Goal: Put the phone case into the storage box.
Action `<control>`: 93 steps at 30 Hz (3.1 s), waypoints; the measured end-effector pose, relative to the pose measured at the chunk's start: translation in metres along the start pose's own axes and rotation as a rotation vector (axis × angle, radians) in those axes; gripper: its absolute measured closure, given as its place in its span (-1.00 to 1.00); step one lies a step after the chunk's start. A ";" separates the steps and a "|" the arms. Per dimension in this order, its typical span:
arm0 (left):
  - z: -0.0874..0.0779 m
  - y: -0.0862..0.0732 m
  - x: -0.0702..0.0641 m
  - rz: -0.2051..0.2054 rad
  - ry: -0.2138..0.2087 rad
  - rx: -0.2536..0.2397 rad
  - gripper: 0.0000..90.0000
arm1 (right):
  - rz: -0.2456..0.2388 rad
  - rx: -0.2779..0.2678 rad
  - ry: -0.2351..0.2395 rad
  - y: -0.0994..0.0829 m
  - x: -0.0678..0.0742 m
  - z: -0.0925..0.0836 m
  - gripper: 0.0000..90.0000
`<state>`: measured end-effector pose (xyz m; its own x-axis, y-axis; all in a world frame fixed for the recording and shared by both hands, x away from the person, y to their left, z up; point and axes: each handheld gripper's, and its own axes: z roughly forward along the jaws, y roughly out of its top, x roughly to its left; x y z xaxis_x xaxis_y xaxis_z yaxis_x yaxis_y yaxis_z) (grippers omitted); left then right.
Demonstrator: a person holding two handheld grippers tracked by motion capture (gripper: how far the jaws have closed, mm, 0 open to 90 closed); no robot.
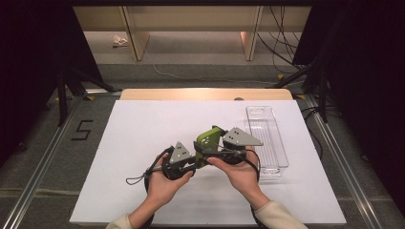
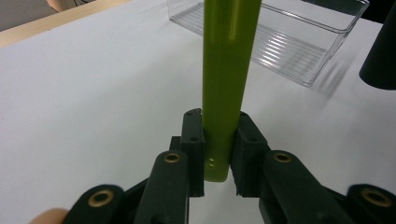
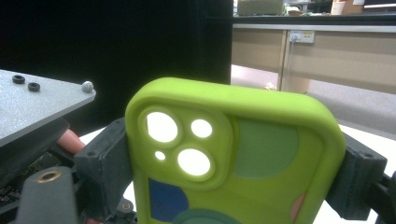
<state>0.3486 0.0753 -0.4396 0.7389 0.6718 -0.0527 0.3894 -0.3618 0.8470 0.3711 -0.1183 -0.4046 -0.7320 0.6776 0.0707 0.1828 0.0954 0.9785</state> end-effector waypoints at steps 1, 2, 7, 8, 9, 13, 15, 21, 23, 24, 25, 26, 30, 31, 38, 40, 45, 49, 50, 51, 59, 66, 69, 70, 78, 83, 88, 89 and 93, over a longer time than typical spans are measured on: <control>0.000 0.000 0.000 0.000 0.000 0.000 0.71 | -0.001 0.000 0.001 0.000 0.000 0.000 -0.62; 0.000 0.000 0.000 0.001 0.001 -0.002 0.71 | -0.002 0.000 0.001 0.001 0.000 0.000 -0.62; -0.001 0.001 0.001 0.009 -0.021 -0.024 0.60 | -0.005 -0.004 0.002 0.002 -0.001 -0.001 -0.62; -0.001 0.001 0.001 0.009 -0.021 -0.024 0.54 | -0.005 -0.004 0.002 0.002 -0.001 -0.001 -0.62; -0.001 0.001 0.001 0.014 -0.043 -0.024 0.46 | -0.003 -0.008 0.000 0.003 -0.002 -0.002 -0.62; -0.001 0.002 0.001 0.021 -0.054 -0.033 0.16 | -0.005 -0.011 -0.011 0.005 -0.004 -0.005 -0.62; -0.002 0.003 0.002 0.029 -0.068 -0.029 -0.05 | -0.002 -0.015 -0.014 0.006 -0.006 -0.006 -0.61; -0.008 0.006 0.007 0.056 -0.110 -0.003 -0.58 | -0.001 -0.024 -0.027 0.010 -0.012 -0.010 -0.62; -0.009 0.007 0.008 0.065 -0.112 0.001 -0.66 | -0.001 -0.027 -0.032 0.011 -0.014 -0.011 -0.62; -0.013 0.008 0.011 0.069 -0.114 -0.001 -0.68 | 0.000 -0.027 -0.035 0.011 -0.015 -0.012 -0.62; -0.013 0.008 0.011 0.069 -0.114 -0.001 -0.71 | 0.004 -0.030 -0.039 0.012 -0.016 -0.013 -0.62; -0.014 0.008 0.013 0.077 -0.115 0.011 -0.75 | 0.002 -0.032 -0.042 0.013 -0.017 -0.014 -0.62; -0.019 0.006 0.019 0.114 -0.110 0.049 -0.84 | 0.005 -0.039 -0.053 0.016 -0.021 -0.017 -0.62; -0.020 0.005 0.021 0.116 -0.107 0.059 -0.84 | 0.007 -0.044 -0.059 0.017 -0.023 -0.019 -0.62; -0.027 0.001 0.031 0.123 -0.082 0.080 -0.85 | 0.014 -0.059 -0.091 0.022 -0.034 -0.027 -0.62; -0.029 0.000 0.033 0.125 -0.074 0.080 -0.86 | 0.019 -0.064 -0.105 0.024 -0.038 -0.030 -0.62; -0.033 -0.003 0.037 0.131 -0.068 0.083 -0.88 | 0.023 -0.074 -0.122 0.026 -0.043 -0.034 -0.62; -0.036 -0.006 0.039 0.136 -0.065 0.087 -0.90 | 0.026 -0.077 -0.139 0.027 -0.047 -0.037 -0.62; -0.036 -0.006 0.039 0.135 -0.065 0.088 -0.90 | 0.027 -0.076 -0.144 0.027 -0.048 -0.038 -0.62; -0.037 -0.007 0.040 0.136 -0.062 0.089 -0.90 | 0.028 -0.078 -0.145 0.028 -0.049 -0.038 -0.62; -0.044 -0.010 0.045 0.129 -0.052 0.073 -0.92 | 0.031 -0.088 -0.168 0.031 -0.055 -0.044 -0.62; -0.048 -0.016 0.048 0.115 -0.038 0.072 -0.92 | 0.034 -0.092 -0.179 0.032 -0.060 -0.047 -0.61; -0.051 -0.017 0.050 0.108 -0.034 0.066 -0.92 | 0.036 -0.094 -0.187 0.033 -0.062 -0.048 -0.61; -0.051 -0.017 0.051 0.107 -0.033 0.063 -0.92 | 0.036 -0.098 -0.190 0.033 -0.063 -0.049 -0.61; -0.055 -0.020 0.055 0.098 -0.021 0.052 -0.92 | 0.043 -0.111 -0.211 0.037 -0.069 -0.055 -0.61; -0.058 -0.022 0.057 0.095 -0.012 0.051 -0.92 | 0.044 -0.115 -0.228 0.038 -0.072 -0.058 -0.61; -0.059 -0.023 0.059 0.089 -0.008 0.043 -0.92 | 0.047 -0.121 -0.243 0.039 -0.076 -0.061 -0.61; -0.060 -0.023 0.060 0.090 -0.009 0.045 -0.92 | 0.046 -0.123 -0.250 0.040 -0.078 -0.063 -0.61; -0.061 -0.024 0.061 0.085 -0.003 0.043 -0.92 | 0.047 -0.127 -0.261 0.041 -0.080 -0.066 -0.61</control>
<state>0.3513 0.1642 -0.4309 0.7719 0.6355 0.0169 0.3481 -0.4448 0.8252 0.3944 -0.2167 -0.3577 -0.5277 0.8456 0.0808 0.1168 -0.0220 0.9929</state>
